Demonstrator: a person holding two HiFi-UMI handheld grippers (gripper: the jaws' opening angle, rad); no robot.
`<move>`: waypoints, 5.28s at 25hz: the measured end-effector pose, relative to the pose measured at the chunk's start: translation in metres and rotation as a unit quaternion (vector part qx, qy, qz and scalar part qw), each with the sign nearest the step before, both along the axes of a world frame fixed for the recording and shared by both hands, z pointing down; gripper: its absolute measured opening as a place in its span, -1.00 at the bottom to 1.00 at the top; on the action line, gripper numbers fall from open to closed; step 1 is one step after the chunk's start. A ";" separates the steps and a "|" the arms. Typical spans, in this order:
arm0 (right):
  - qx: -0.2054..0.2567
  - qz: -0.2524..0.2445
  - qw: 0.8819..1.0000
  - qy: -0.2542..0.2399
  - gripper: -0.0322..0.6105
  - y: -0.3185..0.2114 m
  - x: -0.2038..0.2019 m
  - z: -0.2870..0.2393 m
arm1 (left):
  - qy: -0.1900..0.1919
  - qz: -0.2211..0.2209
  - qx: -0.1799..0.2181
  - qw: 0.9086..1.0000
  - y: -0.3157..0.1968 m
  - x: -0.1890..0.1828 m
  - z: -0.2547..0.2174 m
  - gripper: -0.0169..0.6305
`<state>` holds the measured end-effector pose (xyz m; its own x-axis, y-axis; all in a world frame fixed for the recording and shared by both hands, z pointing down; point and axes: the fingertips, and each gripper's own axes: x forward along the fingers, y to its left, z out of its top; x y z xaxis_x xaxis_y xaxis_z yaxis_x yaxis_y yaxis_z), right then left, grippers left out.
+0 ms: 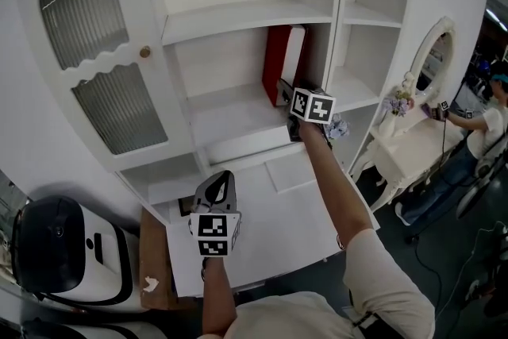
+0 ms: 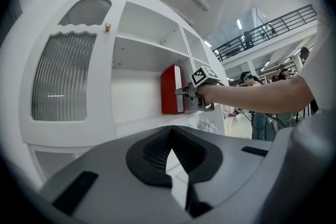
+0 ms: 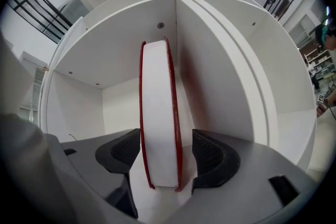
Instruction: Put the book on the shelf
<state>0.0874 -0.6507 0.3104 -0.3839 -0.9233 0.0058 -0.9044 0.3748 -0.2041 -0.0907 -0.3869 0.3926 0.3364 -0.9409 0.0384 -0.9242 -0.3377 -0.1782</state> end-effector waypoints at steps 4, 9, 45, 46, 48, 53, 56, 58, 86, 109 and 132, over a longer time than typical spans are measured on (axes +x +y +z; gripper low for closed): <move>-0.010 0.010 1.000 -0.018 0.07 0.009 0.012 0.009 | -0.002 0.012 -0.005 1.000 0.004 0.010 0.004 -0.90; -0.020 0.013 0.999 -0.027 -0.03 0.018 0.017 0.019 | -0.003 0.022 -0.009 1.000 0.009 0.019 0.009 -0.90; 0.127 -0.053 0.985 0.106 -0.02 0.227 -0.015 0.042 | 0.075 0.023 0.015 0.997 0.040 0.007 0.014 -0.90; 0.129 -0.047 0.985 0.101 -0.02 0.234 -0.012 0.044 | 0.072 0.026 0.017 0.997 0.041 0.007 0.015 -0.90; 0.137 -0.031 0.987 0.076 -0.03 0.250 -0.003 0.050 | 0.074 0.038 0.027 0.996 0.043 0.006 0.012 -0.90; 0.136 -0.019 0.989 0.052 -0.18 0.269 0.017 0.075 | 0.089 0.030 0.050 0.994 0.049 0.002 0.006 -0.90; 0.130 -0.011 0.990 0.057 -0.18 0.271 0.023 0.079 | 0.091 0.020 0.052 0.994 0.050 0.000 0.005 -0.90; 0.131 -0.006 0.990 0.054 -0.18 0.272 0.026 0.078 | 0.085 0.016 0.052 0.995 0.050 0.000 0.006 -0.90; 0.123 -0.021 0.991 0.057 -0.82 0.275 0.013 0.086 | 0.078 -0.012 0.059 0.995 0.050 -0.001 0.011 -0.90; 0.114 -0.062 0.990 0.052 -0.82 0.272 -0.022 0.093 | 0.070 -0.021 0.051 0.996 0.042 -0.008 0.019 -0.90; 0.116 -0.049 0.989 0.074 -0.82 0.261 -0.019 0.097 | 0.069 -0.026 0.049 0.996 0.036 -0.011 0.023 -0.90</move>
<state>0.0686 -0.3898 0.4069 -0.4829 -0.8644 -0.1402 -0.8747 0.4838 0.0295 -0.1022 -0.3513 0.4153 0.2826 -0.9542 -0.0981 -0.9580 -0.2756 -0.0789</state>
